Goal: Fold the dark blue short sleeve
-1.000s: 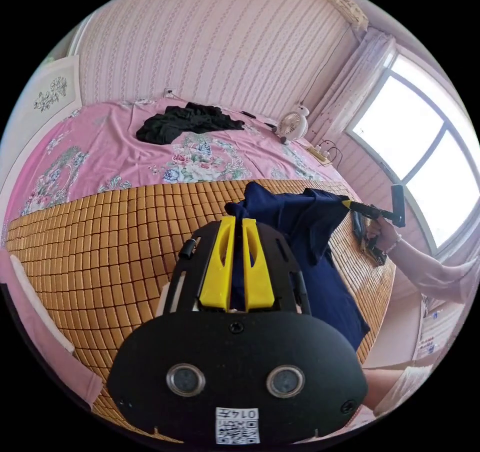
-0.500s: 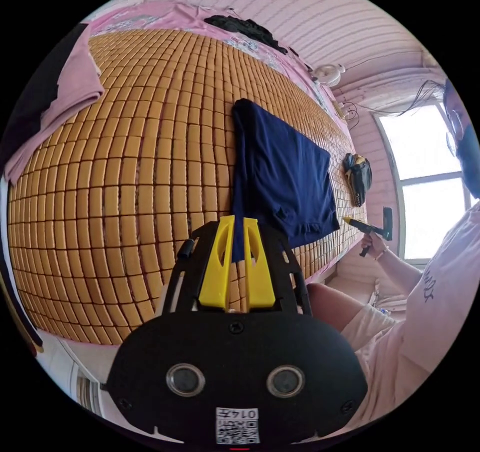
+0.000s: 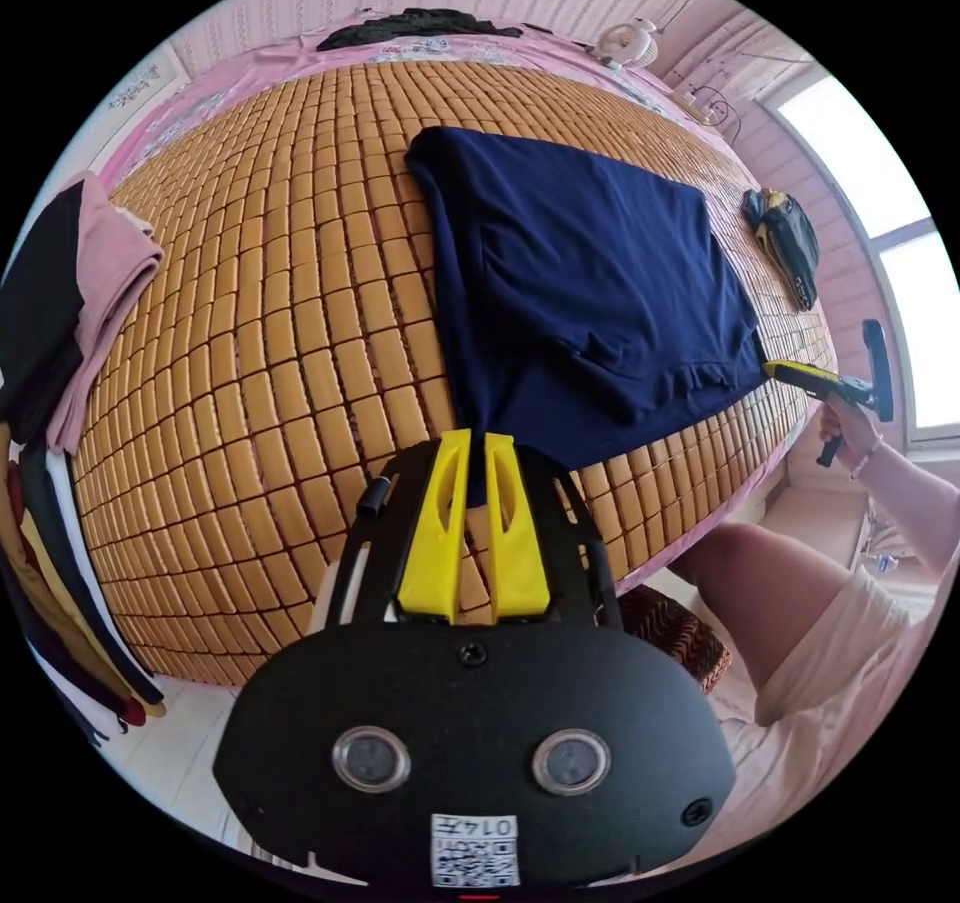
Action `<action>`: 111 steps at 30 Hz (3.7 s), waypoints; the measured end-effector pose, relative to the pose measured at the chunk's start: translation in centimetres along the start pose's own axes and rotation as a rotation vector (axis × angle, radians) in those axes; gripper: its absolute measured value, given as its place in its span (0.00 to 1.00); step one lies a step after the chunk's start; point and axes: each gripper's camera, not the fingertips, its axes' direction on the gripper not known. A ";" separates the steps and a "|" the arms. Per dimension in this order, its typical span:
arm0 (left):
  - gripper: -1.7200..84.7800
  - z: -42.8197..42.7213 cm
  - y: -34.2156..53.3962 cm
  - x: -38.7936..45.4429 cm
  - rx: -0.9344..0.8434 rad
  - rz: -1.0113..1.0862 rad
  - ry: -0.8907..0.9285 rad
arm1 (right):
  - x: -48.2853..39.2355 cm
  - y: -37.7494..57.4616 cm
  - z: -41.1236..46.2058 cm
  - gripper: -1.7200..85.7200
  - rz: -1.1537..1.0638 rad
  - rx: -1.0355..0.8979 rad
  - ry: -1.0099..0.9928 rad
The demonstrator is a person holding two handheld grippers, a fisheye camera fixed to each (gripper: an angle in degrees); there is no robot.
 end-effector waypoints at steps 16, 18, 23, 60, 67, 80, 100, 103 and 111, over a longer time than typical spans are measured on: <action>0.01 -4.8 7.8 1.6 -0.141 -0.001 0.052 | -12.6 -1.7 2.1 0.02 -0.573 -0.328 0.378; 0.01 -4.9 7.1 3.9 -0.127 0.060 0.078 | -12.1 -1.5 3.8 0.02 -0.524 -0.455 0.352; 0.01 -3.7 5.1 12.4 -0.061 0.272 0.231 | -8.3 0.3 5.4 0.01 -0.355 -0.635 0.377; 0.06 2.0 8.7 28.9 0.067 0.503 0.332 | -4.6 -11.5 2.0 0.02 -0.353 -0.088 0.030; 0.17 2.9 6.8 34.7 0.141 0.635 0.351 | 6.6 0.3 -0.9 0.14 -0.012 -0.150 -0.098; 0.20 7.3 4.0 43.1 0.075 0.821 0.302 | 13.3 2.9 -4.0 0.04 0.074 -0.089 -0.528; 0.02 2.3 8.3 37.4 0.108 0.825 0.370 | 18.0 -6.2 -2.9 0.05 0.162 0.212 -0.456; 0.02 0.5 8.2 36.1 0.163 0.806 0.423 | 19.4 -4.6 -5.4 0.04 0.215 0.241 -0.463; 0.01 -5.0 7.5 31.8 0.368 0.658 0.580 | 17.3 -5.0 -13.9 0.05 0.197 0.318 -0.319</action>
